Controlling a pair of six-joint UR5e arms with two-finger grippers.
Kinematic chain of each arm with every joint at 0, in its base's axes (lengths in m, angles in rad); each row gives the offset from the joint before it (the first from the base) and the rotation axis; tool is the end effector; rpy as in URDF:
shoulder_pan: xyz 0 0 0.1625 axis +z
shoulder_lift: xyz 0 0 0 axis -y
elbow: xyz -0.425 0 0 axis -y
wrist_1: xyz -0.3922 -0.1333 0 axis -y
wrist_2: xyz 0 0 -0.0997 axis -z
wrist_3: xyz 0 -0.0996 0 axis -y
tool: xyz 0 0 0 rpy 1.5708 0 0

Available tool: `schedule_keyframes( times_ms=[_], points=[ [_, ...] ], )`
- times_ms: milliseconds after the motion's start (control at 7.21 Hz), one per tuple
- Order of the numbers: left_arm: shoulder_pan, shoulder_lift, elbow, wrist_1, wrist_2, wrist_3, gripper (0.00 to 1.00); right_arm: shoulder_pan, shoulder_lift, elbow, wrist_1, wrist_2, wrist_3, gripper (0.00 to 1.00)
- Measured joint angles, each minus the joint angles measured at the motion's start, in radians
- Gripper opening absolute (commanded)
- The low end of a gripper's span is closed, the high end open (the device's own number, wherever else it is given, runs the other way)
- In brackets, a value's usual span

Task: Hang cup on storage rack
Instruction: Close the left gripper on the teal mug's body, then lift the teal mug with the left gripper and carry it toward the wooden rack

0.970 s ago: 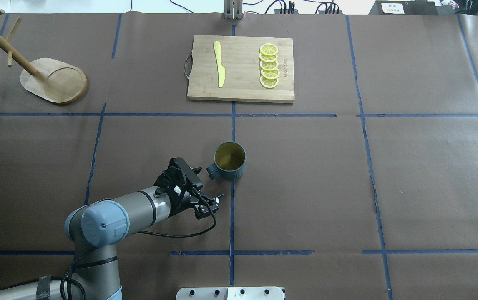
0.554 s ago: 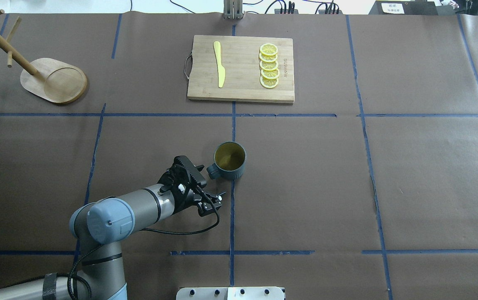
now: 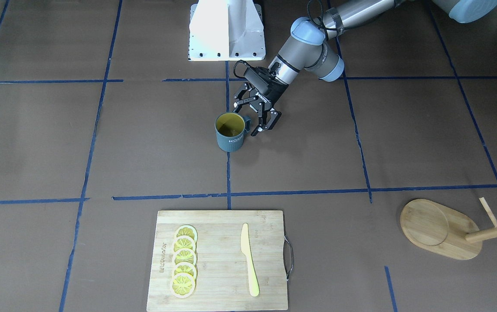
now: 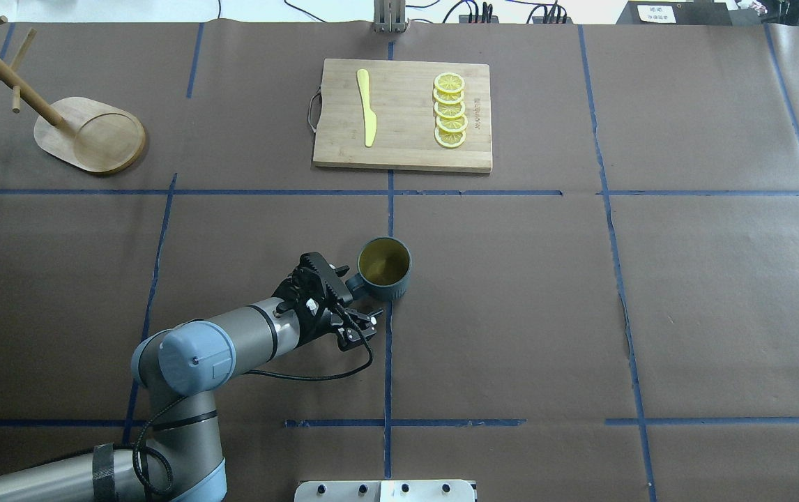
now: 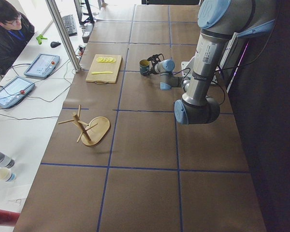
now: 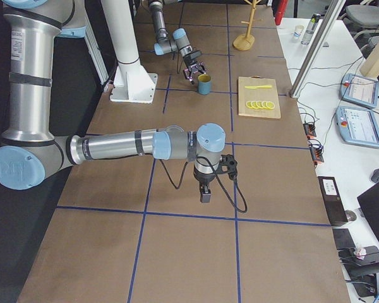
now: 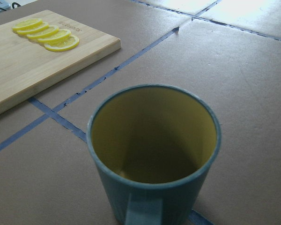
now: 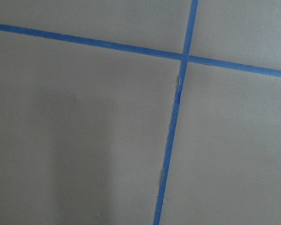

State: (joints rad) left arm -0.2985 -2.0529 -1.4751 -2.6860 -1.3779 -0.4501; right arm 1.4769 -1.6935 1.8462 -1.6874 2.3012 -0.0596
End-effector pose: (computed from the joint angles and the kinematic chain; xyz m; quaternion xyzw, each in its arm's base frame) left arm 0.5905 -0.3411 0.2985 0.4958 0.4693 0.2306 0.6934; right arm 0.0255 -0.4423 0.5952 0.0107 -0.3573 -0.0780 0.9307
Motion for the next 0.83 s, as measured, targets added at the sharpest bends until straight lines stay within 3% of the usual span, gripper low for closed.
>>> schedule_keyframes(
  times_ms=[416,554,832],
  points=[
    [-0.002,-0.007,0.019,-0.011,-0.001,-0.004,0.08,0.000,0.000,0.000,0.000,0.000,0.000,1.00],
    [-0.002,-0.008,0.018,-0.014,-0.002,-0.010,0.02,0.000,-0.001,0.001,0.000,0.000,0.000,1.00],
    [-0.001,-0.008,0.015,-0.035,-0.001,-0.017,0.00,0.000,0.000,0.001,0.001,0.000,0.001,1.00]
  ],
)
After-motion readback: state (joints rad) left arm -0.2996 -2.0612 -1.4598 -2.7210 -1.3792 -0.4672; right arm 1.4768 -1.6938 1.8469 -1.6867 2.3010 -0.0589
